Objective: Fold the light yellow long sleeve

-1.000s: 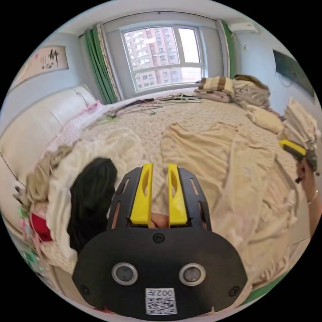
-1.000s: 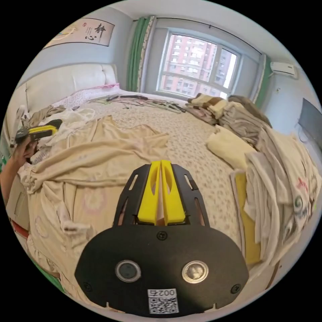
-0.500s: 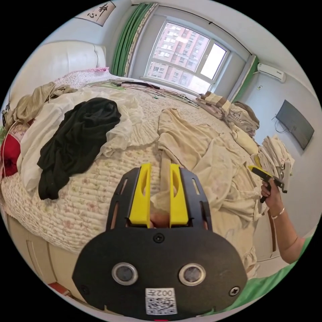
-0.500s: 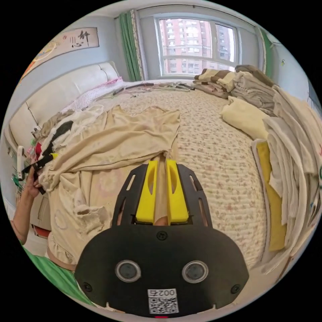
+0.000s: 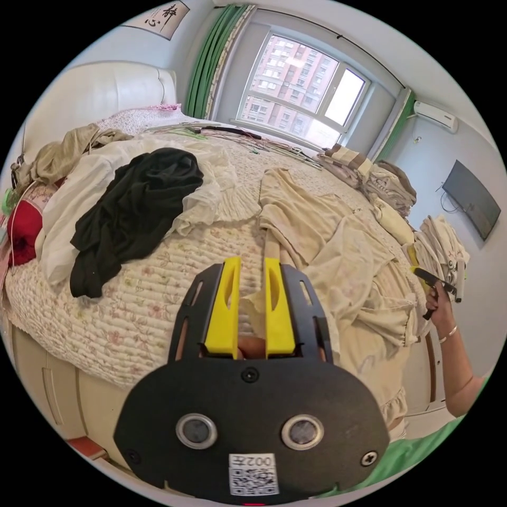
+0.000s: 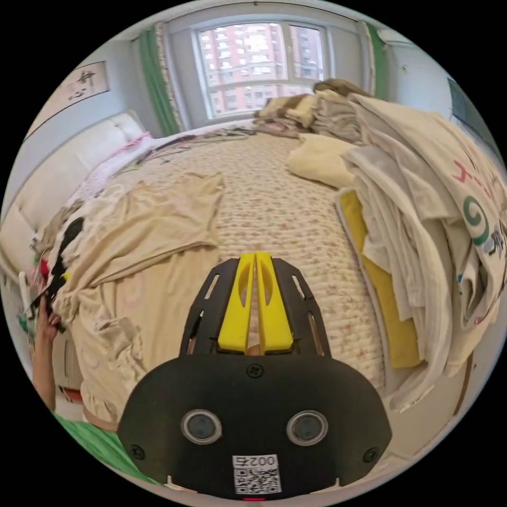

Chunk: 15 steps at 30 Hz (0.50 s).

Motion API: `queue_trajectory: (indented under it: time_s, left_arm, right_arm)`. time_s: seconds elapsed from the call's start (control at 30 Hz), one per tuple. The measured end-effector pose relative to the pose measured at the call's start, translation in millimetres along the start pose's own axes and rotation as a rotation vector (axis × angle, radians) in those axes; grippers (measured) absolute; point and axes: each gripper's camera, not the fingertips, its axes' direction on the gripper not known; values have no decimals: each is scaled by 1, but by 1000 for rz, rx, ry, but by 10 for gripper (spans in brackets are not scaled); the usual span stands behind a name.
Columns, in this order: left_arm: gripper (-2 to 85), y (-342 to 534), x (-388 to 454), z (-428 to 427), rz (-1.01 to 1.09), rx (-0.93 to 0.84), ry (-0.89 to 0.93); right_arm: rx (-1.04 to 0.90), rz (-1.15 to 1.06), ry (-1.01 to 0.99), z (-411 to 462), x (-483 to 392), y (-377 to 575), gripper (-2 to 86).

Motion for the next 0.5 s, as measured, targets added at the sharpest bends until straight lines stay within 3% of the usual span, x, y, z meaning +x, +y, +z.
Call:
queue_trajectory:
  time_s: [0.2, 0.33, 0.4, 0.5]
  left_arm:
    - [69, -10, -15, -1, 2, -26, 157]
    - [79, -22, -21, 14, -8, -89, 167]
    - [64, -28, -21, 27, -11, -155, 209]
    - [16, -37, -15, 33, 12, -197, 52]
  right_arm:
    - [-47, -17, -73, 15, -19, 0, 115]
    - [-112, -12, -115, 29, -18, 3, 85]
    - [-149, -17, -139, 34, -15, 4, 22]
    - [-126, 13, -110, 25, -3, 3, -4]
